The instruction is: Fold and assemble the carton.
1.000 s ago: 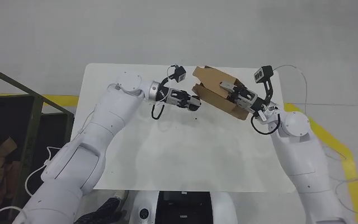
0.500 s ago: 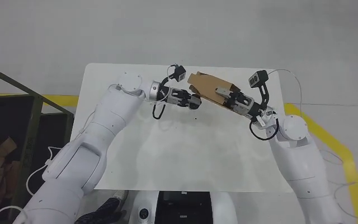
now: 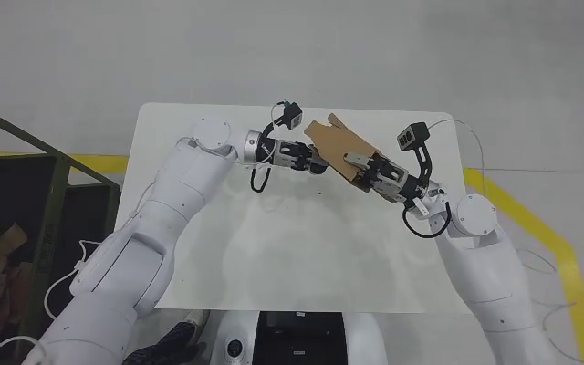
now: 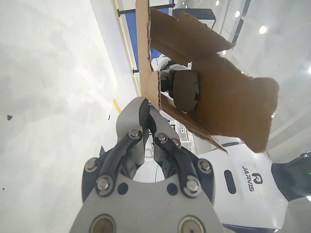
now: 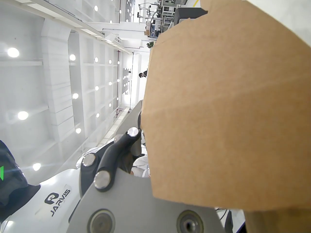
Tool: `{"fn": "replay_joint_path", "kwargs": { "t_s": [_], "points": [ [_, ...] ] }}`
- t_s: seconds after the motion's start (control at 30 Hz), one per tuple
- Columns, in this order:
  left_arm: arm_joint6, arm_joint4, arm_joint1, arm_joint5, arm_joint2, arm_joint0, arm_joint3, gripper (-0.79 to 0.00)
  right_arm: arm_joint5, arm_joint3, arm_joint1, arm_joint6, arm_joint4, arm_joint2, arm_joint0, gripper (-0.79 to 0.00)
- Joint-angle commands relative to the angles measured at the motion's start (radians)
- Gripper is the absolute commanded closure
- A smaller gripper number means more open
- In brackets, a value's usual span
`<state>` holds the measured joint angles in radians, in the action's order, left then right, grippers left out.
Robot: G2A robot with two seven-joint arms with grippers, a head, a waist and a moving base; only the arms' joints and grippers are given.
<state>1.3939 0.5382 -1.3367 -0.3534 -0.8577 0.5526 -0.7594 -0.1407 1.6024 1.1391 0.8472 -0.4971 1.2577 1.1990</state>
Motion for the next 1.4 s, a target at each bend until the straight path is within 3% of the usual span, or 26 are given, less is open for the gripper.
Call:
{"fn": "replay_joint_path", "kwargs": {
  "t_s": [0.0, 0.63, 0.97, 1.13, 1.37],
  "points": [
    [-0.002, 0.001, 0.0, 0.0, -0.003, 0.001, -0.001, 0.0, 0.003, 0.001, 0.0, 0.001, 0.0, -0.004, 0.001, 0.0],
    [-0.001, 0.005, -0.002, -0.005, -0.022, 0.006, -0.008, 0.0, 0.006, 0.013, 0.004, -0.007, 0.011, -0.029, 0.009, 0.0],
    [0.02, -0.015, 0.012, -0.005, -0.049, 0.018, -0.004, 0.0, -0.015, -0.053, -0.002, -0.054, 0.068, 0.026, -0.026, 0.0],
    [0.02, -0.039, 0.031, 0.004, -0.081, 0.034, -0.012, 0.0, -0.056, -0.116, -0.01, 0.034, 0.084, 0.053, -0.067, 0.0],
    [0.005, -0.074, 0.064, 0.016, -0.143, 0.056, -0.043, 0.0, -0.197, -0.201, -0.02, 0.266, 0.059, 0.065, -0.115, 0.0]
  ]
}}
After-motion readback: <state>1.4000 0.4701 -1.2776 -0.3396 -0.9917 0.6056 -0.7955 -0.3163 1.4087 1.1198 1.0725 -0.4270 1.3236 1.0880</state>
